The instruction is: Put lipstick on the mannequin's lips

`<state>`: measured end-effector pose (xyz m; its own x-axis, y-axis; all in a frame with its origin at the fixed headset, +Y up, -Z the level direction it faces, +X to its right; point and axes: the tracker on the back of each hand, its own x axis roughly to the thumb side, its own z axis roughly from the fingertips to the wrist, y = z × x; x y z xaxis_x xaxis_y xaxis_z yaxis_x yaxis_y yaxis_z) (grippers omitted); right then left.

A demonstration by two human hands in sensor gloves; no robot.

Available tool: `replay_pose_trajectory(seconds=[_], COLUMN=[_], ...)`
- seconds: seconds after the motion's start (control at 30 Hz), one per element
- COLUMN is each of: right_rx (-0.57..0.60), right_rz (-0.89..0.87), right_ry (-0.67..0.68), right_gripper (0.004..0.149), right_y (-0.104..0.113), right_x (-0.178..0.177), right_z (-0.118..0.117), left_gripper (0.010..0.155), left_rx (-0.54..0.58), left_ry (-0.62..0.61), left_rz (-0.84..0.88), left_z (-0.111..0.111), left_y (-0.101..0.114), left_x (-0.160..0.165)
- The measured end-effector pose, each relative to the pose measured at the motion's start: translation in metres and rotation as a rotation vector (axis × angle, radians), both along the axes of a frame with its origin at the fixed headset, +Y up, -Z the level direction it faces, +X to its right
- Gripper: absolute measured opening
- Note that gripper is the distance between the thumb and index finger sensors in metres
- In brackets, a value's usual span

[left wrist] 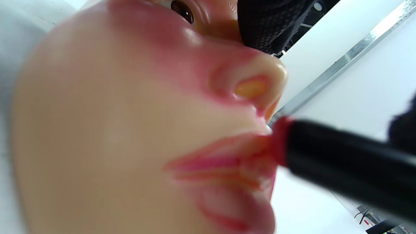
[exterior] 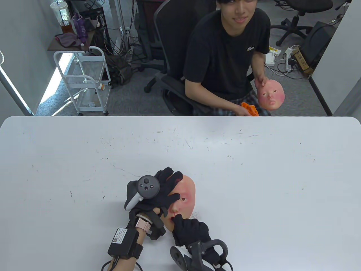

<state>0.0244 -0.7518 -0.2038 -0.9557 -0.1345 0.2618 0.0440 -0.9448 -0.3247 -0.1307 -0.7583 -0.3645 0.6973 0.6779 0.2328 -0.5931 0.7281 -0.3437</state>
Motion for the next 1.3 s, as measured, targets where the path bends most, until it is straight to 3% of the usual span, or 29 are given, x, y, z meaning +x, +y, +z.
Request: replay_pose_trajectory(seconds=[0.27, 0.4, 0.47, 0.63, 0.8, 0.93, 1.1, 1.3], right_rx=[-0.069, 0.034, 0.019, -0.029, 0.047, 0.064, 0.011, -0.033], right_rz=[0.143, 0.092, 0.073, 0.22, 0.1, 0.102, 0.066, 0.048], right_ry=[0.042, 0.02, 0.026, 0.054, 0.033, 0.0, 0.061, 0.042], right_gripper=[0.05, 0.051, 0.051, 0.05, 0.05, 0.051, 0.051, 0.051], right_y=[-0.003, 0.0, 0.0, -0.005, 0.0, 0.001, -0.001, -0.001], right_x=[-0.019, -0.012, -0.01, -0.028, -0.013, -0.007, -0.007, -0.006], right_z=[-0.002, 0.001, 0.001, -0.001, 0.0, 0.002, 0.002, -0.002], left_gripper=[0.077, 0.077, 0.077, 0.077, 0.077, 0.077, 0.077, 0.077], left_rx=[0.003, 0.001, 0.001, 0.001, -0.002, -0.003, -0.004, -0.005], left_ry=[-0.002, -0.002, -0.002, -0.002, 0.002, 0.003, 0.002, 0.001], left_rz=[0.002, 0.004, 0.003, 0.003, 0.0, 0.001, 0.004, 0.003], left_z=[0.0, 0.0, 0.0, 0.0, 0.0, 0.0, -0.001, -0.001], left_y=[0.0, -0.001, -0.001, -0.001, -0.001, -0.002, -0.002, -0.002], left_x=[0.0, 0.0, 0.0, 0.0, 0.0, 0.0, 0.0, 0.0])
